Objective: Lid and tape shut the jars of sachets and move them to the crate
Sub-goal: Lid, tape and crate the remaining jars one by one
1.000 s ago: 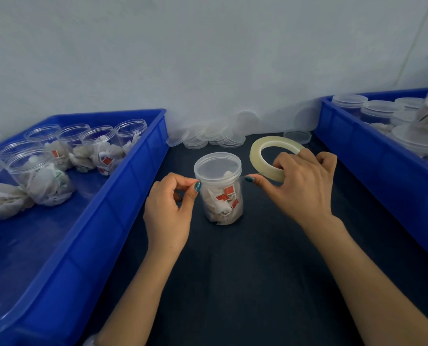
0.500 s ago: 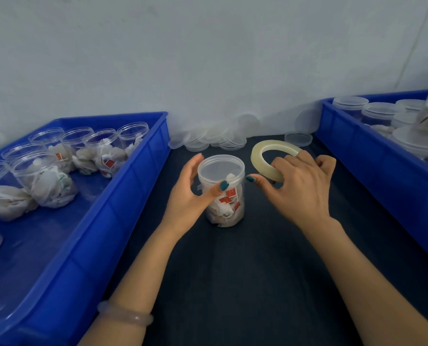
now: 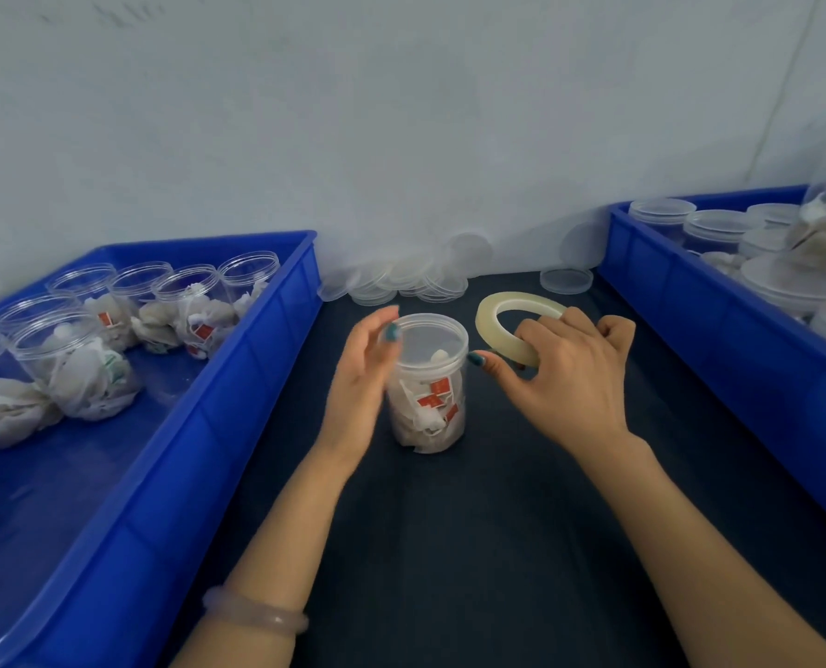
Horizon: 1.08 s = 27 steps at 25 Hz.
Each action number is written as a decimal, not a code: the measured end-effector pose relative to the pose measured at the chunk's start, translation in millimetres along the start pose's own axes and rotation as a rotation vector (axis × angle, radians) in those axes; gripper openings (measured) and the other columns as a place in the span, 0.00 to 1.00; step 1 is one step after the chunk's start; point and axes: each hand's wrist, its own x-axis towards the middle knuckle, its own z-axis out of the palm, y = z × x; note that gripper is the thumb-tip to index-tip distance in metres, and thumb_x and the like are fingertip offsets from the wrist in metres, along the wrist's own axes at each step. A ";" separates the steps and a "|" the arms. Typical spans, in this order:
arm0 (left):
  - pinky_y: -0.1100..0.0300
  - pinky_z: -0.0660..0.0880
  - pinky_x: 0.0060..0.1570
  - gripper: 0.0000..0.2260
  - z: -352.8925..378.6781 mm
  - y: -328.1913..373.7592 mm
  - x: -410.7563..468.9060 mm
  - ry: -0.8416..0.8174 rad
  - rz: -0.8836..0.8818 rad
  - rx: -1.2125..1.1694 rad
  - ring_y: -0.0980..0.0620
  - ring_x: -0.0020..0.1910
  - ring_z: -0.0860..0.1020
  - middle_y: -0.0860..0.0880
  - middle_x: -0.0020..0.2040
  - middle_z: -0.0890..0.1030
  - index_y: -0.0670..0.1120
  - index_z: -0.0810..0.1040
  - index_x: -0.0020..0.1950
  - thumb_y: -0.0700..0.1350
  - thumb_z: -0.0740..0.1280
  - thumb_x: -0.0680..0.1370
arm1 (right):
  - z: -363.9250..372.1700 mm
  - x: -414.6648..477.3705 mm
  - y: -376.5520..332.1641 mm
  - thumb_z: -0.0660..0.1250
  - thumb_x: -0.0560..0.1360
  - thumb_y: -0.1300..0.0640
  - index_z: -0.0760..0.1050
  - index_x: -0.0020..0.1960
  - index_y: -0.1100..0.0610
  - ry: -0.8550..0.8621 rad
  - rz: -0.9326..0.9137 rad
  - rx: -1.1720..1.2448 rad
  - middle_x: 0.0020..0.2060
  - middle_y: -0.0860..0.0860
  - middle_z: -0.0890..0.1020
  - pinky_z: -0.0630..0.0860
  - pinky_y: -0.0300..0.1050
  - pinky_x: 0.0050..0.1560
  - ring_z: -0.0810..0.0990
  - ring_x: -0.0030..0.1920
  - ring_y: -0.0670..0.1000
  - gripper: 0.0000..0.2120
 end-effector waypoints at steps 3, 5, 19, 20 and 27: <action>0.55 0.73 0.60 0.41 21.5 29.5 -6.4 0.169 0.158 0.678 0.57 0.68 0.70 0.57 0.71 0.70 0.57 0.67 0.72 0.76 0.61 0.65 | -2.2 -2.0 -1.1 0.55 0.75 0.33 0.68 0.33 0.51 -0.021 -0.024 0.003 0.28 0.44 0.70 0.56 0.49 0.45 0.67 0.36 0.49 0.24; 0.49 0.73 0.59 0.42 37.6 42.9 -4.4 0.180 0.184 1.024 0.49 0.71 0.67 0.51 0.74 0.67 0.54 0.66 0.74 0.77 0.56 0.66 | -3.5 -3.1 -2.3 0.54 0.75 0.37 0.68 0.32 0.52 -0.012 -0.021 0.042 0.25 0.45 0.68 0.56 0.49 0.44 0.67 0.33 0.50 0.22; 0.66 0.57 0.59 0.41 12.7 33.7 22.1 -0.250 0.171 0.850 0.55 0.67 0.64 0.59 0.69 0.70 0.58 0.71 0.71 0.75 0.62 0.62 | -8.4 -0.7 26.6 0.51 0.78 0.35 0.70 0.37 0.49 -0.147 -0.171 0.073 0.31 0.42 0.72 0.55 0.49 0.49 0.70 0.39 0.48 0.22; 0.65 0.57 0.60 0.41 8.8 34.6 22.7 -0.288 0.180 0.826 0.56 0.68 0.63 0.61 0.70 0.69 0.59 0.70 0.71 0.75 0.63 0.61 | -6.4 -1.6 26.2 0.50 0.78 0.34 0.70 0.39 0.50 -0.135 -0.177 0.043 0.33 0.43 0.73 0.56 0.50 0.50 0.70 0.41 0.49 0.23; 0.70 0.62 0.66 0.34 -13.2 33.4 26.0 -0.491 0.168 0.629 0.69 0.67 0.65 0.71 0.66 0.69 0.64 0.67 0.72 0.61 0.76 0.68 | -3.8 3.4 30.9 0.46 0.76 0.29 0.68 0.41 0.50 -0.171 -0.065 -0.026 0.39 0.44 0.73 0.57 0.51 0.54 0.69 0.48 0.49 0.27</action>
